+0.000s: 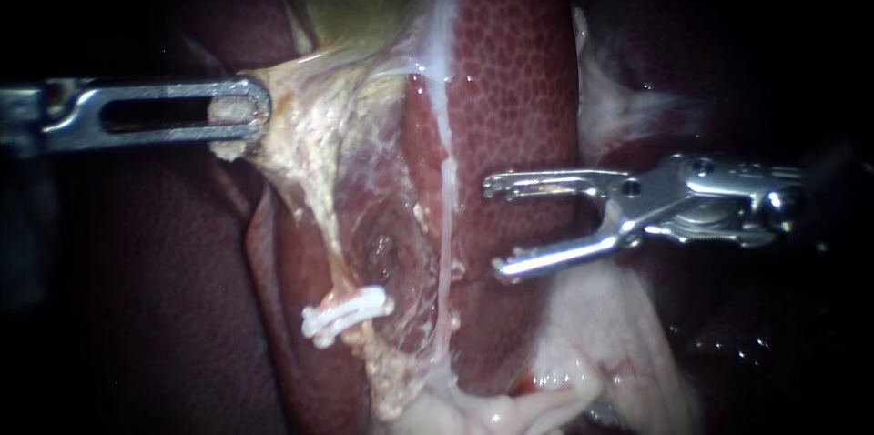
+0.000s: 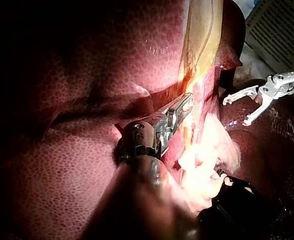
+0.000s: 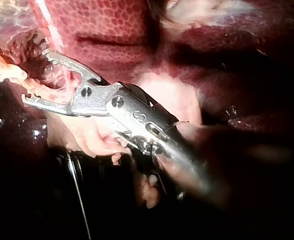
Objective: Going back second clip left tube
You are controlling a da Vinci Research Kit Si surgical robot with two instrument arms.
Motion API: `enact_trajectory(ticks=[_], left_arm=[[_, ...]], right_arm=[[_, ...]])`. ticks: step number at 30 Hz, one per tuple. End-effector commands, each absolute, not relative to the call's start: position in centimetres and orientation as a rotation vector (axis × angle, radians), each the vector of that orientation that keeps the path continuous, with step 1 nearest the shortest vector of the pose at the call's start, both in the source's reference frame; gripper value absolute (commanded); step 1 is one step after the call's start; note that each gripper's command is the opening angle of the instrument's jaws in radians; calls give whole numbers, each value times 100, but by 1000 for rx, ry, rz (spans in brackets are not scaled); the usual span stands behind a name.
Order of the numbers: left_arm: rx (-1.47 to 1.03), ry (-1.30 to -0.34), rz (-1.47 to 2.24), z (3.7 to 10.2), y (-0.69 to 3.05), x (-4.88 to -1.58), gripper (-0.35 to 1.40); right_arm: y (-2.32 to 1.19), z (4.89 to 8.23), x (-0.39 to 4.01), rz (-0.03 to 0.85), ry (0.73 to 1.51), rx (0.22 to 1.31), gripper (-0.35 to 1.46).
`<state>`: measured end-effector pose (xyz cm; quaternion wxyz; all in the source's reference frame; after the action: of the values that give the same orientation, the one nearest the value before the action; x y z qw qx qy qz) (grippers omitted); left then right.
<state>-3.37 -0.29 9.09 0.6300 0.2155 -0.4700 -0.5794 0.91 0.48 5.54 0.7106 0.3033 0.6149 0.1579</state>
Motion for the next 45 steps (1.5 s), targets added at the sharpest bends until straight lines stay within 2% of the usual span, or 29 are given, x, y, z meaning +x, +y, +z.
enact_trajectory(ticks=[1,7,14,26,32,45], left_arm=[[492,-1076,-1328,910,-29,-337,-35],[492,-1076,-1328,913,-29,-339,-35],[483,-1079,-1325,933,-30,-347,-35],[475,-1013,-1304,997,-39,-382,-35],[478,-1000,-1299,1005,-43,-396,-35],[480,-999,-1297,1008,-44,-403,-35]], right_arm=[[50,551,88,346,1361,670,60],[54,536,76,321,1358,649,60],[54,534,73,322,1356,649,60],[52,533,74,321,1357,648,60],[52,531,75,321,1357,648,60],[50,529,76,321,1358,647,60]])
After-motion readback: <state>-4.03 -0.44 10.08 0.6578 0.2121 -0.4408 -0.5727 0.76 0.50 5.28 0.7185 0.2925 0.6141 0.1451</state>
